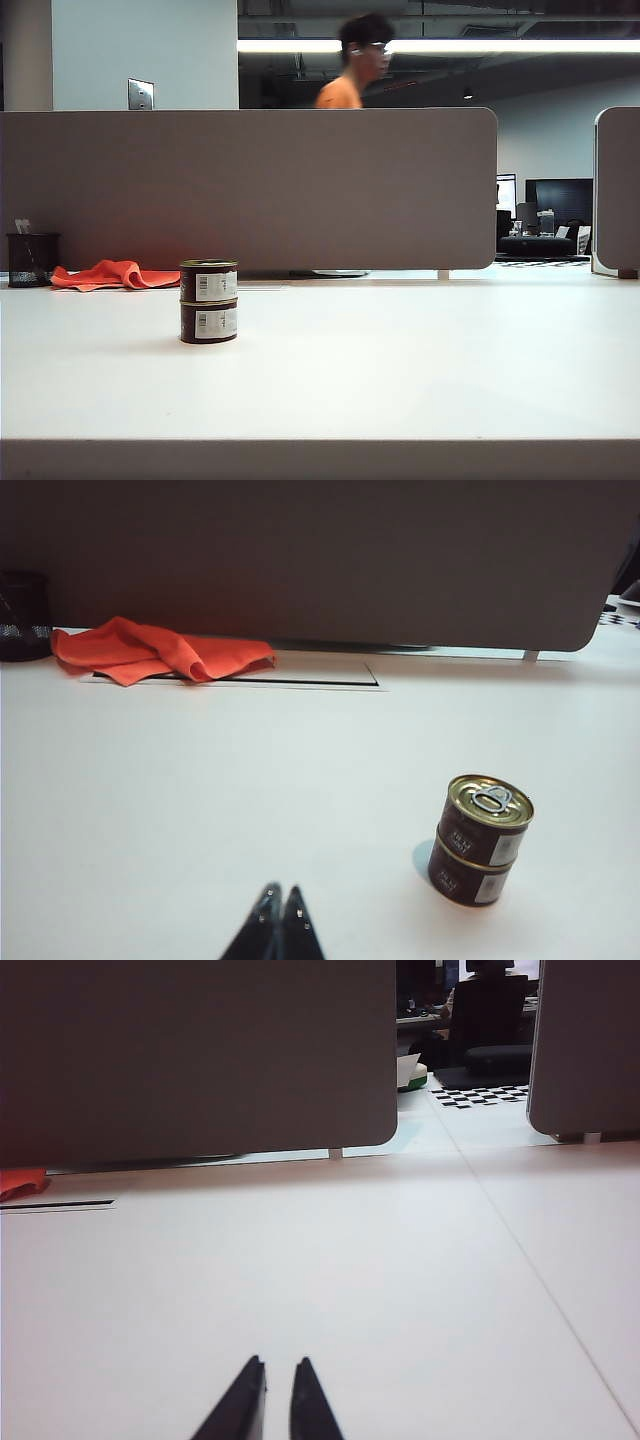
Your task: Stack a can of tomatoes on the right onto the can of tomatoes on the left.
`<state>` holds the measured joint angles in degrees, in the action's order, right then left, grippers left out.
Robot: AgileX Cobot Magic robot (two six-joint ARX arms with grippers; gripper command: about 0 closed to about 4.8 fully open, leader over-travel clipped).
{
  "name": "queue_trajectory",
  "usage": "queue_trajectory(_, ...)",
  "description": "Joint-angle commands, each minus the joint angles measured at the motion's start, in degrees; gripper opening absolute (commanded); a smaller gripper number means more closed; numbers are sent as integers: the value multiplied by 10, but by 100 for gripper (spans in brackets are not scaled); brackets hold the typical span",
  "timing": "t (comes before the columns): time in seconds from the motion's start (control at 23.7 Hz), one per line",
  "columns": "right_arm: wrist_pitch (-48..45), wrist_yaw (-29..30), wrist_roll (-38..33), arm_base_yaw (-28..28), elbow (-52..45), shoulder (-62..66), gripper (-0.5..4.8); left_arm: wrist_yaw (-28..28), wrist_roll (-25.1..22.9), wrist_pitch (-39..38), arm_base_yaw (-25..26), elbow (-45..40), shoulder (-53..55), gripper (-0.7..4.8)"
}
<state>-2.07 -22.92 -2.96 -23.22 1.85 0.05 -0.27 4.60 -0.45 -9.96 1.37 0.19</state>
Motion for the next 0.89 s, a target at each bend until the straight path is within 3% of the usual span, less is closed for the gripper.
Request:
queue_trajectory(0.04,-11,-1,2,0,2,-1,51,-13,-1,-21,0,2,0,-6)
queue_trajectory(0.17,-12,-1,4,0,2,-1,50,-17,-1,-30,0,4,0,-6)
queue_trajectory(0.34,-9,-5,96,1,2,-1,6,-46,-44,-27,0,7,0,-6)
queue_trajectory(0.42,-8,-5,101,1,2,-1,-1,-62,-67,-26,0,8,0,-6)
queue_trajectory(0.89,-3,-5,101,1,2,-1,0,-63,-67,-34,0,7,0,-6)
